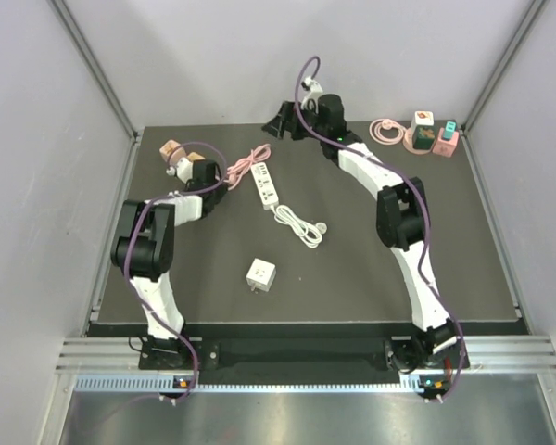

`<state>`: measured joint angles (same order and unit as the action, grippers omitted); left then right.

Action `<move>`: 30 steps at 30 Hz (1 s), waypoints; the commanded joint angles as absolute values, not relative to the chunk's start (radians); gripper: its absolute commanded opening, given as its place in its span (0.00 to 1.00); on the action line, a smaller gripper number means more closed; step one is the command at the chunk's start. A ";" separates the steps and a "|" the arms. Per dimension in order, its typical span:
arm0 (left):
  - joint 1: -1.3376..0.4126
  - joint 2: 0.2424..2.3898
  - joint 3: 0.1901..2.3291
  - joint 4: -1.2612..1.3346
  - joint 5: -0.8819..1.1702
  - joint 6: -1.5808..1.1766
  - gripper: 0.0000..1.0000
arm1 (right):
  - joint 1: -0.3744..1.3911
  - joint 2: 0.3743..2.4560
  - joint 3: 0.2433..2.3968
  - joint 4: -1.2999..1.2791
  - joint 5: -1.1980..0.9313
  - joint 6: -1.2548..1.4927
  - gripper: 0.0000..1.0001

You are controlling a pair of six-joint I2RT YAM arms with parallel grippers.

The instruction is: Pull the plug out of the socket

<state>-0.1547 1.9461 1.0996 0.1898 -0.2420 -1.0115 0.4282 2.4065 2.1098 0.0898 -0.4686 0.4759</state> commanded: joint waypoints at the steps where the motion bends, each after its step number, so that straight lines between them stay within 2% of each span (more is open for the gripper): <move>1: -0.181 1.786 1.069 0.126 -0.153 -0.852 0.22 | 0.463 2.477 2.250 0.156 -0.523 0.521 0.98; 2: -0.184 1.737 1.065 0.109 -0.152 -0.832 0.31 | 0.478 2.482 2.214 0.201 -0.520 0.556 0.98; 4: -0.184 1.686 1.062 0.023 -0.146 -0.784 0.41 | 0.492 2.499 2.212 0.268 -0.522 0.584 0.98; 5: -0.184 1.636 1.062 0.005 -0.150 -0.767 0.51 | 0.503 2.520 2.245 0.268 -0.529 0.597 0.97; 9: -0.175 1.543 1.068 -0.084 -0.201 -0.690 0.70 | 0.537 2.520 2.224 0.267 -0.538 0.577 0.95; 12: -0.152 1.546 1.155 -0.236 -0.247 -0.702 0.77 | 0.574 2.520 2.174 0.276 -0.519 0.535 0.94; 17: -0.068 1.661 1.311 -0.427 -0.192 -0.751 0.78 | 0.610 2.580 2.184 0.345 -0.520 0.630 0.80; 25: 0.035 1.833 1.517 -0.471 -0.072 -0.804 0.88 | 0.658 2.655 2.256 0.301 -0.538 0.618 0.77; 30: 0.043 1.914 1.592 -0.465 -0.006 -0.850 0.88 | 0.661 2.654 2.247 0.278 -0.540 0.617 0.76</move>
